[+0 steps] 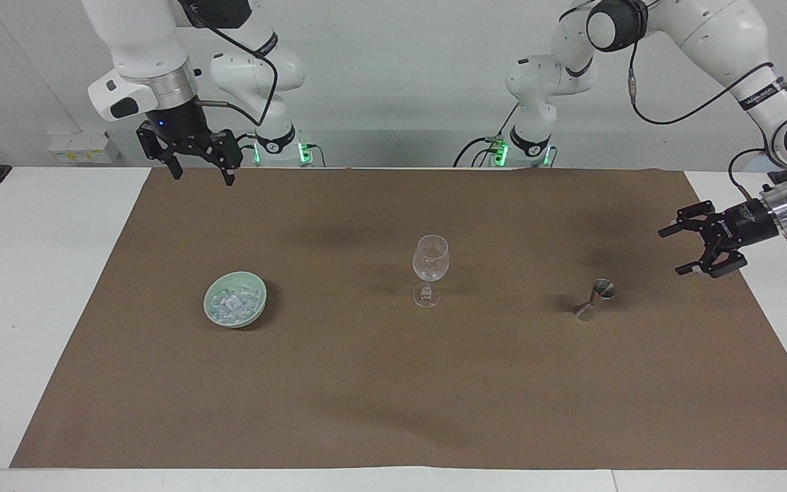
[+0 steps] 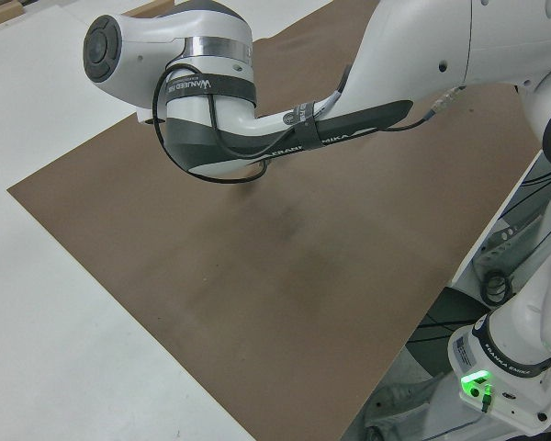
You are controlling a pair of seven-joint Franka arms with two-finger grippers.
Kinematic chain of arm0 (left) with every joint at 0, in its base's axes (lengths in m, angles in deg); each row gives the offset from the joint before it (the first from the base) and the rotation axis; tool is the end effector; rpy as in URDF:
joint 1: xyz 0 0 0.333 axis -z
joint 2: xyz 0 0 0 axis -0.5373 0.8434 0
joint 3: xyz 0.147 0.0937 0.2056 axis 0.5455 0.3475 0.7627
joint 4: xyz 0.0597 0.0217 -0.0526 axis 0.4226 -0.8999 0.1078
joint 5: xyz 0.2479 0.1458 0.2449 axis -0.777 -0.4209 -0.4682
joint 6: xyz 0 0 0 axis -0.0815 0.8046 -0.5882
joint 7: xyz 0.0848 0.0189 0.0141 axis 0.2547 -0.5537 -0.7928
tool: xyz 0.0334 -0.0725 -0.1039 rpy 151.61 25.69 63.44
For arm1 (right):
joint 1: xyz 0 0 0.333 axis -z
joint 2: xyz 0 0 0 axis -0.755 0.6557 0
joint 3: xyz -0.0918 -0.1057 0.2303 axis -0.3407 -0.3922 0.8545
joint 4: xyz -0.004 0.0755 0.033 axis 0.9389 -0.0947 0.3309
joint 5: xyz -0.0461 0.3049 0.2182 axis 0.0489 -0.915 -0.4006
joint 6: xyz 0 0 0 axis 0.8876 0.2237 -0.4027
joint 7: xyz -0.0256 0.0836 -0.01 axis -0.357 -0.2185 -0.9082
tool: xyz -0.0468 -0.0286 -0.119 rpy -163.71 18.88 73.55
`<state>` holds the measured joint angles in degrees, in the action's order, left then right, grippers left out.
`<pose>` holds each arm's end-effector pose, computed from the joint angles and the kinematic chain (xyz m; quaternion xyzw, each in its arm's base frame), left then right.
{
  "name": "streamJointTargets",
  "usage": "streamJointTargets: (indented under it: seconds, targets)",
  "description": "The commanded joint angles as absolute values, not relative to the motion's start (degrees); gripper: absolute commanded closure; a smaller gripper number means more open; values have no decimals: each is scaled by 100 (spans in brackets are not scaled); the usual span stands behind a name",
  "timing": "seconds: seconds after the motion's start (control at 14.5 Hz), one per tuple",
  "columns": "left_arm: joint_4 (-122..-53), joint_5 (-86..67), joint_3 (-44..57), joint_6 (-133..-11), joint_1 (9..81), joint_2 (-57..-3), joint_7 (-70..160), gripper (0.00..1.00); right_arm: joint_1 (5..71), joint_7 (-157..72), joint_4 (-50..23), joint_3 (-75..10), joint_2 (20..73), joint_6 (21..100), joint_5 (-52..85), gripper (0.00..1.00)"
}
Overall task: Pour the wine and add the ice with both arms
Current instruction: 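Open the left gripper and move it toward the small metal cup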
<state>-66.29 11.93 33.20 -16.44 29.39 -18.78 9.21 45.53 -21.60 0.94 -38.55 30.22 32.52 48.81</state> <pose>0.5740 0.1460 0.3919 0.6917 0.6116 -0.2696 0.2735 0.5328 0.0384 0.5708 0.9969 -0.0764 0.0145 0.0118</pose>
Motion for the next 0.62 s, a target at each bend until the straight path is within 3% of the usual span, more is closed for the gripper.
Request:
streamJointTargets:
  seconds: [0.0, 0.55]
  targets:
    - [-6632, 1396, 3420, -1633, 2995, -1824, 807, 0, 4630, -2314, 61, -3842, 2998, 3223, 4768, 0]
    - [-6843, 1800, 3403, -1580, 2706, -1447, 1263, 0, 4630, -2314, 61, -3842, 2998, 3223, 4768, 0]
